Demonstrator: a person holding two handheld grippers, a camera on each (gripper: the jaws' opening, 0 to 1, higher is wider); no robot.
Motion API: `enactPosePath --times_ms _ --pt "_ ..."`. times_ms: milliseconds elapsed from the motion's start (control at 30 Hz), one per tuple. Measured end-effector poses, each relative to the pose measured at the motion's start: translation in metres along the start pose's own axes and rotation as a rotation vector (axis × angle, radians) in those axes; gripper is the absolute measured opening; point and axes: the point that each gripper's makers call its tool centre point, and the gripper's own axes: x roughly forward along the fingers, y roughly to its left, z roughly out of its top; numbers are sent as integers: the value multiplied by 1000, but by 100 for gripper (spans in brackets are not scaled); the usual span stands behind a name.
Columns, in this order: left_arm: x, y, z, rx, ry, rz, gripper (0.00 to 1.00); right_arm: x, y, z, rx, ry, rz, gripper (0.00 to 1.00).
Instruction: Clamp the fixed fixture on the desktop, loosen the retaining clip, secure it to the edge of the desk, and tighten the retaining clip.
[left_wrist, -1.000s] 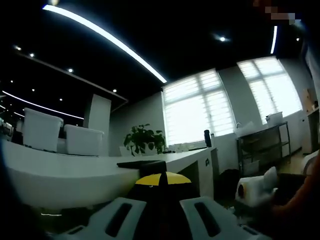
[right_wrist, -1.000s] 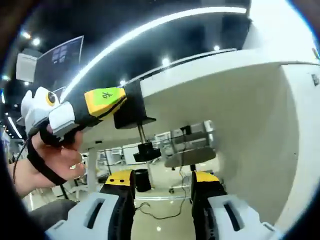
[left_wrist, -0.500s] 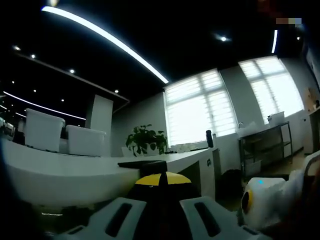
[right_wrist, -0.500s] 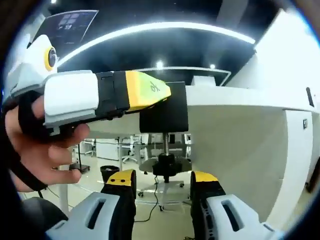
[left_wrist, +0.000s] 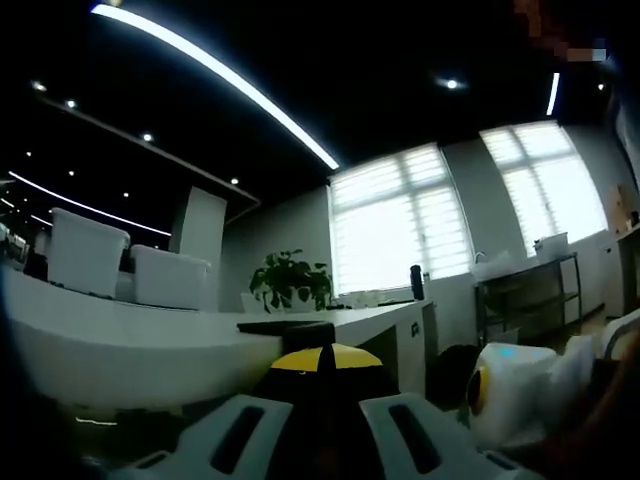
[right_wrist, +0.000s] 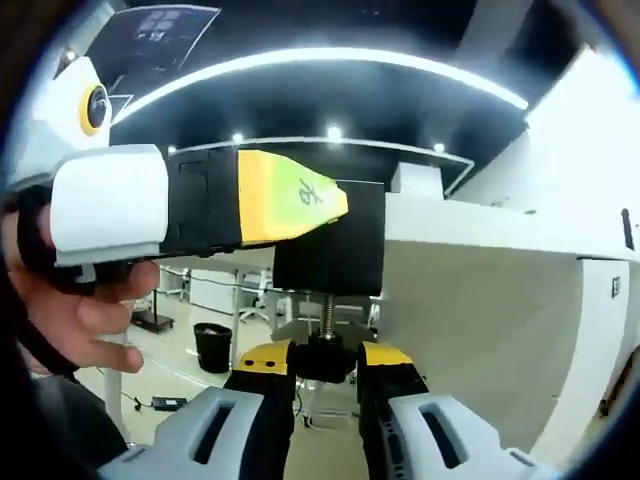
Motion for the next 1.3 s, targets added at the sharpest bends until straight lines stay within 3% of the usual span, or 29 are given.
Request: enactPosePath --times_ms 67,167,200,433,600,833,900,1000,1100,1200,1300 --pt "0 0 0 0 0 0 3 3 -2 -3 42 -9 75 22" --pt "0 0 0 1 1 0 3 5 -3 -4 0 -21 207 22" --pt "0 0 0 1 0 0 3 5 -2 -4 0 -21 222 22" --pt "0 0 0 -1 -3 -2 3 9 6 -8 -3 -14 538 22" --pt "-1 0 0 -8 -3 -7 3 13 10 -11 45 29 718 23" --pt "-2 0 -2 0 1 -18 3 16 12 -13 52 52 812 23" --pt "-2 0 -2 3 5 -18 3 15 14 -14 36 50 792 24" --pt "-1 -1 -2 7 5 -18 3 13 13 -22 4 56 672 32" --pt "0 -2 -2 13 9 -19 3 0 13 -28 110 39 474 40" --pt "0 -2 -2 17 9 -21 3 -11 6 -33 110 68 262 39" --pt "0 -2 -2 21 13 -20 3 -25 13 -21 130 26 143 40"
